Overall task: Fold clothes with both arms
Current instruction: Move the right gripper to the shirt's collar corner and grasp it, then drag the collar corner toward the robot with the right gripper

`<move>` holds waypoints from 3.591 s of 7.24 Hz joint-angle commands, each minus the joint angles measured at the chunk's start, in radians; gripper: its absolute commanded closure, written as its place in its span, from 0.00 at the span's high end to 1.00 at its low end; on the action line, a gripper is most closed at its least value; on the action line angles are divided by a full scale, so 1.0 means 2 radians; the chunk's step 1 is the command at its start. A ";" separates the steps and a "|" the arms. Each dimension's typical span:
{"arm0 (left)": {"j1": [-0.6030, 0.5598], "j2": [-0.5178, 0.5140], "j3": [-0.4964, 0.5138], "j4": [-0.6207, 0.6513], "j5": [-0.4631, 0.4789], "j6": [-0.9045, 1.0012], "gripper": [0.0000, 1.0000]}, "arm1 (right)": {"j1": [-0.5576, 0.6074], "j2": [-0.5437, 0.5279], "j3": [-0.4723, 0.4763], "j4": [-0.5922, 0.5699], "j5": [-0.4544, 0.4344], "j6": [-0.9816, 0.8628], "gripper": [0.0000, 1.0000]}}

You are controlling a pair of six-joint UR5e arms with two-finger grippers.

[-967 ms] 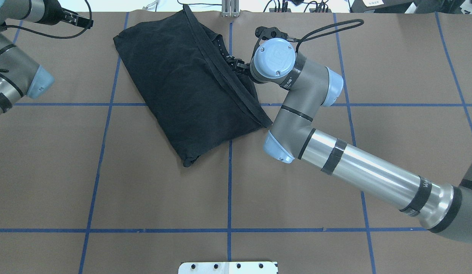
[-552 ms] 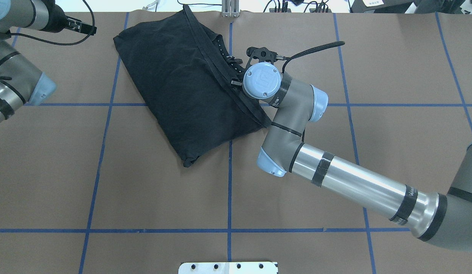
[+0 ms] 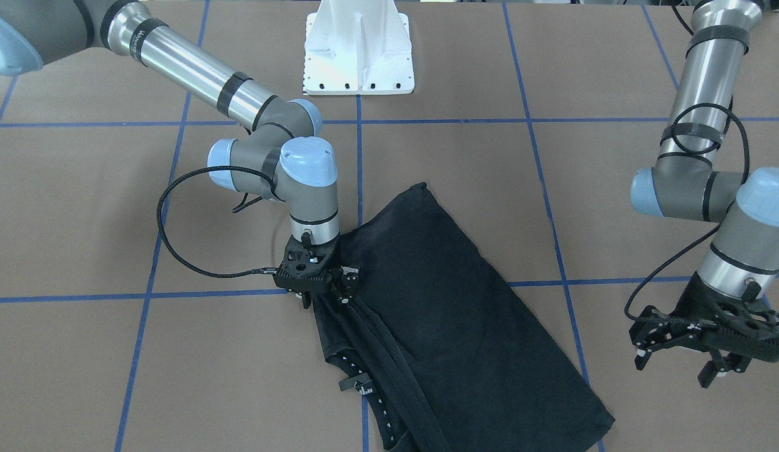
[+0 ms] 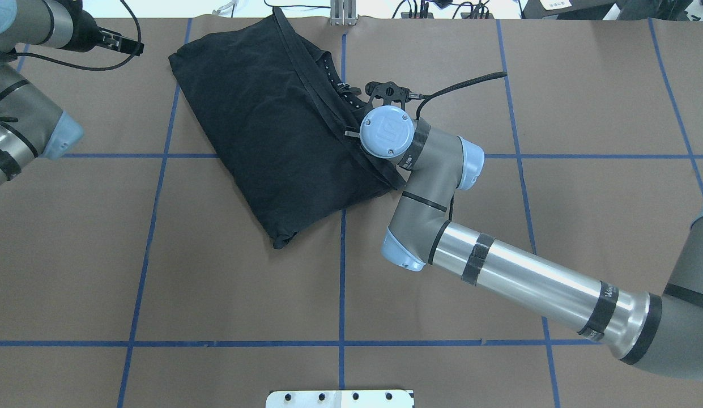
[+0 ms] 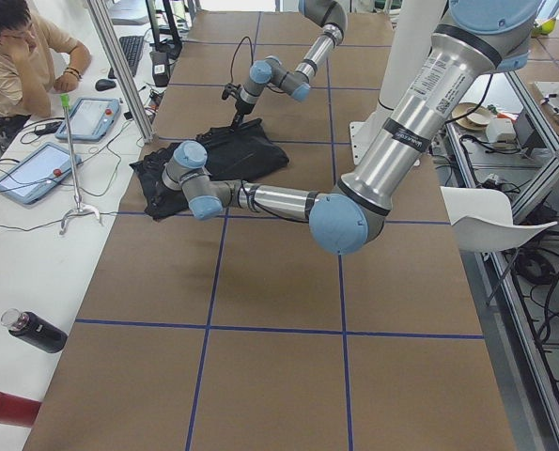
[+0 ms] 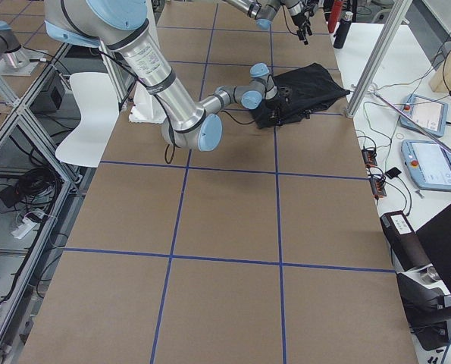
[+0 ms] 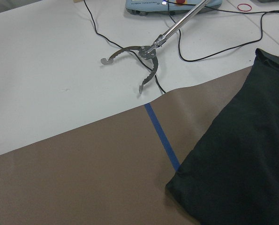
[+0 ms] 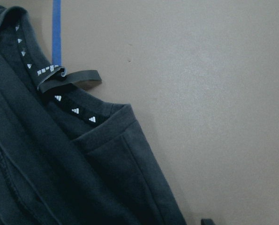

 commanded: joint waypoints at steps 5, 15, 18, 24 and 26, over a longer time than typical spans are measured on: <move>0.001 0.000 0.000 0.000 0.000 -0.013 1.00 | -0.001 0.000 0.010 -0.001 0.001 -0.012 0.00; 0.011 0.015 -0.007 -0.029 0.000 -0.037 1.00 | -0.085 -0.158 0.309 -0.110 -0.035 0.015 0.00; 0.012 0.015 -0.007 -0.031 0.000 -0.037 1.00 | -0.135 -0.262 0.409 -0.124 -0.072 0.029 0.00; 0.015 0.019 -0.017 -0.034 -0.001 -0.037 1.00 | -0.096 -0.172 0.385 -0.245 -0.056 -0.007 1.00; 0.015 0.019 -0.020 -0.034 -0.001 -0.036 1.00 | -0.082 -0.076 0.257 -0.259 -0.056 -0.031 1.00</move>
